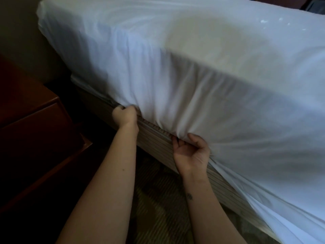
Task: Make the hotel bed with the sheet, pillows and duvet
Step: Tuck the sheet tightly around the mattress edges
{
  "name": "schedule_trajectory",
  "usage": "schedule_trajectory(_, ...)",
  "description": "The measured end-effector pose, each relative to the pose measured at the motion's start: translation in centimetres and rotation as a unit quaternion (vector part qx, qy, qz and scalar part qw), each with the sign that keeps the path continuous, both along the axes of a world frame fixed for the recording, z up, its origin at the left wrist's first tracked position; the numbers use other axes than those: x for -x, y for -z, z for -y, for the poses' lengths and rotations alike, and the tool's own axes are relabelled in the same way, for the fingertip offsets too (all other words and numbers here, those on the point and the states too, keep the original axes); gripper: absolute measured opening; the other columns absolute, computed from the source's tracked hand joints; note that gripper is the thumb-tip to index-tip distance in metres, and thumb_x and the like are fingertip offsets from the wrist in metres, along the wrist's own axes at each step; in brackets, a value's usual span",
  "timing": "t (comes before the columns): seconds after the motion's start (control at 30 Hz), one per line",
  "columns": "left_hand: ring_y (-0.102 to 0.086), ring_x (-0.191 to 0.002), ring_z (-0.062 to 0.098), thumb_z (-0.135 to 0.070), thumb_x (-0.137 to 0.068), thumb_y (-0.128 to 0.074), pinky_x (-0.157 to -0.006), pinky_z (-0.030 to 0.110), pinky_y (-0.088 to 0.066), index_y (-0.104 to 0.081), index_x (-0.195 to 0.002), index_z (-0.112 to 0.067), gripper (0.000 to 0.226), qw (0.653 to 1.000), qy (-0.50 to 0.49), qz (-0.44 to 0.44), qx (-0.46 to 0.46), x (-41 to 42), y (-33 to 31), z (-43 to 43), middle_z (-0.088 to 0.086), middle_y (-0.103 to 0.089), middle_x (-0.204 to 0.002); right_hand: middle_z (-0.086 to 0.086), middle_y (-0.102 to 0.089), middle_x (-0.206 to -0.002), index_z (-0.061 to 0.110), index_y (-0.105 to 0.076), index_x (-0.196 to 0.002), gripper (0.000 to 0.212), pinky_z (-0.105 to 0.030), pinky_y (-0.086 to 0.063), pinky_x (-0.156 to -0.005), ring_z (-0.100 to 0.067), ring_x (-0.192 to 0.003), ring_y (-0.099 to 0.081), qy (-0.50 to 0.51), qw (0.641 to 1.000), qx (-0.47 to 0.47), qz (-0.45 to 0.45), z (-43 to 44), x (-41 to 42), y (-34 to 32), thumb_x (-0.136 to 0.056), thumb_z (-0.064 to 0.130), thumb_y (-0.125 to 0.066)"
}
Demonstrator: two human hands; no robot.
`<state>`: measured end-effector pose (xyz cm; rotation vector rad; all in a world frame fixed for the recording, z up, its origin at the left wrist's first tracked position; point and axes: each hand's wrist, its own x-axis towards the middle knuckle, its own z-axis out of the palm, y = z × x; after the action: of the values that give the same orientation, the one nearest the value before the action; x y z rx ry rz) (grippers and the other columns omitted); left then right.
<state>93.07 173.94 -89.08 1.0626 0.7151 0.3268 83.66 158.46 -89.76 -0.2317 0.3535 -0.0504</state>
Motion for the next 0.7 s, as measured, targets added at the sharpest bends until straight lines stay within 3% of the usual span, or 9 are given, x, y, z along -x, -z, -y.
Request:
schedule_trajectory(0.07,-0.059,-0.059,0.017,-0.003,-0.084,-0.049,-0.056,0.025,-0.049,-0.059,-0.061,-0.009,0.026,0.991,0.023,0.030,0.128,-0.2,-0.4,-0.2,0.003,-0.062,-0.059,-0.005,-0.065,-0.086,0.011,-0.061,-0.080,0.027,-0.044,-0.034,-0.112,-0.024,-0.092,-0.059,0.005,1.000,0.001,0.001,-0.1,0.0,0.1,-0.058,-0.002,-0.050)
schedule_trajectory(0.13,-0.061,-0.076,0.018,-0.020,-0.091,-0.046,-0.070,0.028,-0.052,-0.058,-0.081,-0.013,0.017,0.970,0.039,0.079,0.225,-0.2,-0.6,-0.3,0.003,-0.063,-0.081,-0.004,-0.064,-0.086,0.011,-0.061,-0.080,0.027,-0.044,-0.034,-0.112,-0.023,-0.092,-0.059,0.007,1.000,0.006,0.008,-0.3,0.0,0.1,-0.059,-0.002,-0.051)
schedule_trajectory(0.2,-0.063,-0.096,0.024,-0.034,-0.091,-0.046,-0.089,0.034,-0.051,-0.061,-0.102,-0.014,0.028,0.954,0.046,0.113,0.275,0.0,-0.7,-0.2,0.009,-0.065,-0.103,-0.004,-0.065,-0.086,0.011,-0.062,-0.080,0.026,-0.043,-0.034,-0.112,-0.023,-0.092,-0.059,0.006,1.000,0.013,0.014,-0.3,0.1,0.3,-0.060,-0.001,-0.051)
schedule_trajectory(0.27,-0.061,-0.108,0.028,-0.039,-0.092,-0.043,-0.097,0.043,-0.047,-0.061,-0.112,-0.015,0.037,0.945,0.037,0.141,0.293,0.1,-0.9,0.0,0.012,-0.065,-0.114,-0.005,-0.064,-0.086,0.011,-0.062,-0.079,0.023,-0.044,-0.035,-0.111,-0.023,-0.091,-0.060,-0.005,1.000,0.023,0.019,-0.3,0.2,0.6,-0.062,-0.001,-0.052)
schedule_trajectory(0.37,-0.062,-0.101,0.028,-0.036,-0.092,-0.040,-0.090,0.035,-0.049,-0.062,-0.102,-0.014,0.033,0.960,0.004,0.141,0.241,0.5,-2.0,1.7,0.010,-0.066,-0.101,-0.006,-0.061,-0.091,0.011,-0.059,-0.084,0.025,-0.044,-0.037,-0.110,-0.024,-0.093,-0.058,-0.016,0.999,0.038,0.019,-0.3,0.3,0.6,-0.062,0.001,-0.054)
schedule_trajectory(0.43,-0.063,-0.091,0.029,-0.030,-0.086,-0.043,-0.078,0.032,-0.052,-0.062,-0.103,-0.004,0.036,0.982,-0.053,0.063,0.168,0.8,-2.5,3.7,0.013,-0.065,-0.099,-0.007,-0.061,-0.092,0.011,-0.058,-0.087,0.028,-0.043,-0.039,-0.109,-0.025,-0.095,-0.059,-0.027,0.998,0.053,0.006,-0.1,0.2,0.6,-0.061,0.002,-0.056)
schedule_trajectory(0.53,-0.059,-0.110,0.035,-0.019,-0.094,-0.042,-0.093,0.039,-0.050,-0.051,-0.130,0.004,0.043,0.985,-0.085,-0.024,0.150,2.1,-2.8,7.5,0.023,-0.057,-0.126,-0.013,-0.061,-0.104,0.009,-0.058,-0.093,0.027,-0.039,-0.042,-0.107,-0.027,-0.098,-0.061,-0.094,0.992,0.082,-0.014,0.8,1.1,0.4,-0.066,0.006,-0.059)
schedule_trajectory(0.7,-0.050,-0.121,0.035,-0.013,-0.097,-0.040,-0.101,0.036,-0.041,-0.042,-0.138,-0.002,0.043,0.986,-0.066,-0.071,0.135,6.1,-2.0,13.0,0.023,-0.046,-0.138,-0.014,-0.073,-0.099,0.004,-0.062,-0.106,0.034,-0.031,-0.057,-0.075,-0.023,-0.081,-0.071,-0.197,0.960,0.167,-0.107,5.3,4.9,-0.6,-0.077,0.020,-0.055)
